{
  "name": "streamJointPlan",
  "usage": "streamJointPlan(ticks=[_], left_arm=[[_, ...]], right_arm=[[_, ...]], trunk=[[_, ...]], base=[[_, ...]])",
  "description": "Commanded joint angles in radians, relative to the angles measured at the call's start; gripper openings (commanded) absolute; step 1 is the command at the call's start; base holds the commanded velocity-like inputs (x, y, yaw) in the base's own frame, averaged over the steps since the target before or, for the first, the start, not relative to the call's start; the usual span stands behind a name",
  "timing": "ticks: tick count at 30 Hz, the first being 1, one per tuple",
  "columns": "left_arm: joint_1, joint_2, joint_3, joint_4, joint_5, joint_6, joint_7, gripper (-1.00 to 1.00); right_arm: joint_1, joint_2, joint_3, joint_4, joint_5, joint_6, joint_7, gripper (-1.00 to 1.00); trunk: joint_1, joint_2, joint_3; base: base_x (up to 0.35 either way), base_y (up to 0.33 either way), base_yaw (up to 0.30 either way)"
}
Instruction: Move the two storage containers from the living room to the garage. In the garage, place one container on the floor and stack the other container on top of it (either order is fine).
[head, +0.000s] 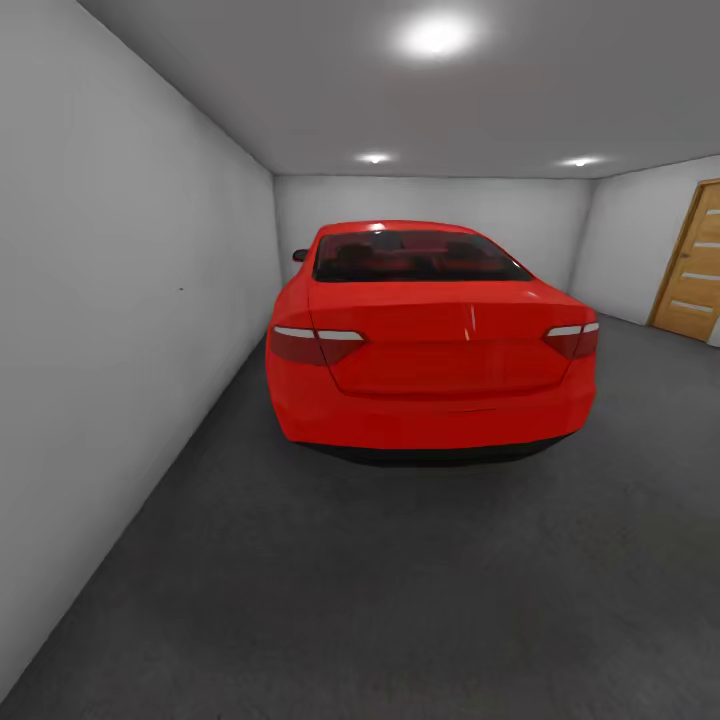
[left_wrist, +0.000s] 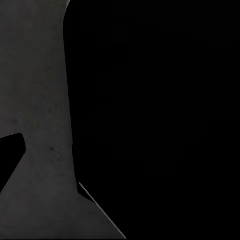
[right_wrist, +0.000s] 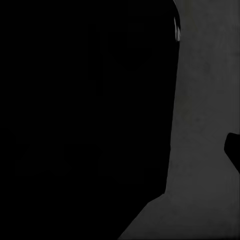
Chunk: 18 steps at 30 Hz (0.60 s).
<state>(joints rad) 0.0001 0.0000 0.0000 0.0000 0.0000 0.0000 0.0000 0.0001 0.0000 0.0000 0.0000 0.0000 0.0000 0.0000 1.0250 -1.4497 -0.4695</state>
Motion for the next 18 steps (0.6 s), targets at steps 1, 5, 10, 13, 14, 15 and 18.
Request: streamJointPlan(ticks=[1,5,10,13,14,15,18], left_arm=[[0.0,0.0,0.0,0.0,0.0,0.0,0.0,1.0],[-0.003,-0.023,0.011,0.003,0.02,0.011,-0.008,1.0],[-0.003,-0.034,0.022,-0.008,0.031,0.0,-0.008,1.0],[-0.003,-0.038,0.031,-0.025,0.048,-0.017,-0.008,1.0],[-0.003,-0.039,0.032,-0.031,0.054,-0.022,-0.007,1.0],[-0.003,-0.039,0.032,-0.037,0.059,-0.028,-0.007,1.0],[-0.003,-0.04,0.033,-0.053,0.076,-0.044,-0.007,1.0]], right_arm=[[0.0,0.0,0.0,0.0,0.0,0.0,0.0,1.0],[-0.002,-0.002,0.011,-0.002,0.003,-0.009,0.002,1.0],[-0.002,-0.003,0.019,-0.002,0.014,-0.02,-0.001,1.0],[-0.002,-0.003,0.027,-0.002,0.031,-0.037,-0.005,1.0],[-0.002,-0.003,0.028,-0.002,0.036,-0.043,-0.007,1.0],[-0.002,-0.003,0.028,-0.002,0.036,-0.048,-0.007,1.0],[-0.002,-0.002,0.026,-0.002,0.038,-0.065,-0.009,1.0]], trunk=[[0.0,0.0,0.0],[0.0,0.0,0.0],[0.0,0.0,0.0],[0.0,0.0,0.0],[0.0,0.0,0.0],[0.0,0.0,0.0],[0.0,0.0,0.0]], base=[[0.0,0.0,0.0],[0.0,0.0,0.0],[0.0,0.0,0.0],[0.0,0.0,0.0],[0.0,0.0,0.0],[0.0,0.0,0.0],[0.0,0.0,0.0]])
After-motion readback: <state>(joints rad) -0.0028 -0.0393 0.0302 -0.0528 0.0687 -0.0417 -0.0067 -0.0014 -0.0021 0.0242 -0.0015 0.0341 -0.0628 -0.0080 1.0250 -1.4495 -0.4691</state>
